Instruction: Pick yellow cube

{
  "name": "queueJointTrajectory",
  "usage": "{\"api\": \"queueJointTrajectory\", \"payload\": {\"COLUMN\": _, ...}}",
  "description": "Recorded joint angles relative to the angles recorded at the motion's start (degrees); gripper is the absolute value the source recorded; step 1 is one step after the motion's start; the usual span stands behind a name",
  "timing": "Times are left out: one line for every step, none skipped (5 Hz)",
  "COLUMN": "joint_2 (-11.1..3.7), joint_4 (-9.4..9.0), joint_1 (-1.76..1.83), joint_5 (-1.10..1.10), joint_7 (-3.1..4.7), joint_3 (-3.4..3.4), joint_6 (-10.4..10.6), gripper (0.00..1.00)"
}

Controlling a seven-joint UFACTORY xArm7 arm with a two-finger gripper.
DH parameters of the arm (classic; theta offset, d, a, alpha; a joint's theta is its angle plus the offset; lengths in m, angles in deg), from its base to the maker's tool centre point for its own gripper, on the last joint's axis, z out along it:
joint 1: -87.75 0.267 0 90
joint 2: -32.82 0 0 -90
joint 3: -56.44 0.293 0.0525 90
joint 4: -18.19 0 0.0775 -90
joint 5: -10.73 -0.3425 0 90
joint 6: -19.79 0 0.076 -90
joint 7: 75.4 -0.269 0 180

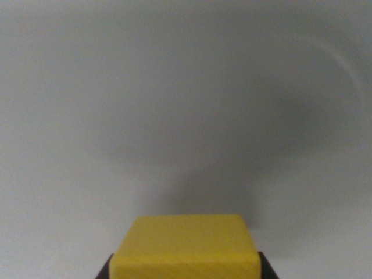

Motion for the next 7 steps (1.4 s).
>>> {"api": "queueJointTrajectory", "payload": {"joint_2": 0.00, "joint_4": 0.00, "joint_1": 0.00, "joint_5": 0.00, "joint_7": 0.00, "joint_3": 0.00, "joint_6": 0.00, "gripper": 1.00}}
{"api": "queueJointTrajectory", "payload": {"joint_2": 0.90, "joint_4": 1.11, "joint_1": 0.03, "joint_5": 0.17, "joint_7": -0.12, "joint_3": -0.07, "joint_6": -2.01, "gripper": 1.00}}
{"api": "queueJointTrajectory", "payload": {"joint_2": 0.90, "joint_4": 1.11, "joint_1": 0.03, "joint_5": 0.17, "joint_7": -0.12, "joint_3": -0.07, "joint_6": -2.01, "gripper": 1.00}}
{"api": "queueJointTrajectory", "payload": {"joint_2": 1.92, "joint_4": 2.38, "joint_1": 0.07, "joint_5": 0.35, "joint_7": -0.26, "joint_3": -0.16, "joint_6": -4.28, "gripper": 1.00}}
{"api": "queueJointTrajectory", "payload": {"joint_2": 1.92, "joint_4": 2.38, "joint_1": 0.07, "joint_5": 0.35, "joint_7": -0.26, "joint_3": -0.16, "joint_6": -4.28, "gripper": 1.00}}
{"api": "queueJointTrajectory", "payload": {"joint_2": 2.98, "joint_4": 3.70, "joint_1": 0.11, "joint_5": 0.55, "joint_7": -0.41, "joint_3": -0.24, "joint_6": -6.65, "gripper": 1.00}}
{"api": "queueJointTrajectory", "payload": {"joint_2": 2.98, "joint_4": 3.70, "joint_1": 0.11, "joint_5": 0.55, "joint_7": -0.41, "joint_3": -0.24, "joint_6": -6.65, "gripper": 1.00}}
